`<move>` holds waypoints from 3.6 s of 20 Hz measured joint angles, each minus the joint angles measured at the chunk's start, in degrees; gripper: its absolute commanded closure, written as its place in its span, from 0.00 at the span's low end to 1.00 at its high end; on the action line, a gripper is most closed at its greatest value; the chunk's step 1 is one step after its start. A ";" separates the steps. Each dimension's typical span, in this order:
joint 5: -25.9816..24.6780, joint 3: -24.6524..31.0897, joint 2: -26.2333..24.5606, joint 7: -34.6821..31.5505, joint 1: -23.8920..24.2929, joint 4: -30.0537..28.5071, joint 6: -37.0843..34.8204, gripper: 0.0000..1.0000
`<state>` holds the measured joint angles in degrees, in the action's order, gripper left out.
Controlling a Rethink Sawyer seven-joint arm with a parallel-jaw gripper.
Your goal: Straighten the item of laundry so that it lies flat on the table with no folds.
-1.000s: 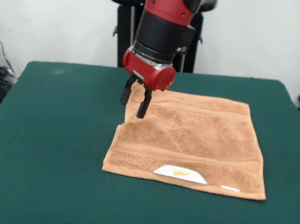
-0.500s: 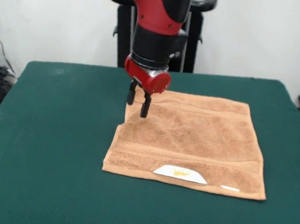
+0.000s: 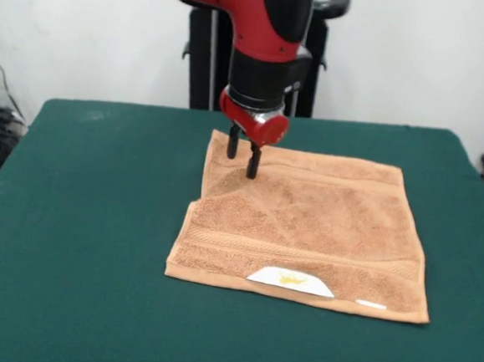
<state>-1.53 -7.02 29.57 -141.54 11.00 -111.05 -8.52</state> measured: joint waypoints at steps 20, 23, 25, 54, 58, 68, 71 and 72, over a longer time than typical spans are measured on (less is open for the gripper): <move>5.18 -7.39 -6.33 0.00 -12.18 -0.37 3.89 0.00; 6.94 -8.70 -6.95 0.00 -13.93 -0.38 4.60 0.00; 7.67 -9.19 -7.23 0.00 -14.58 -0.37 4.83 0.00; 6.79 -3.90 -5.64 0.00 -6.36 -2.21 7.14 1.00; 6.80 -3.27 -5.42 0.00 -5.45 -2.20 6.36 1.00; 6.81 -0.22 -4.62 0.00 -1.07 -2.39 3.60 1.00; 6.97 -0.08 -4.58 0.00 -0.88 -2.51 3.64 1.00; 6.97 -0.06 -4.57 0.00 -0.84 -2.52 3.64 1.00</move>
<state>5.43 -7.08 25.00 -141.54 10.15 -113.57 -4.88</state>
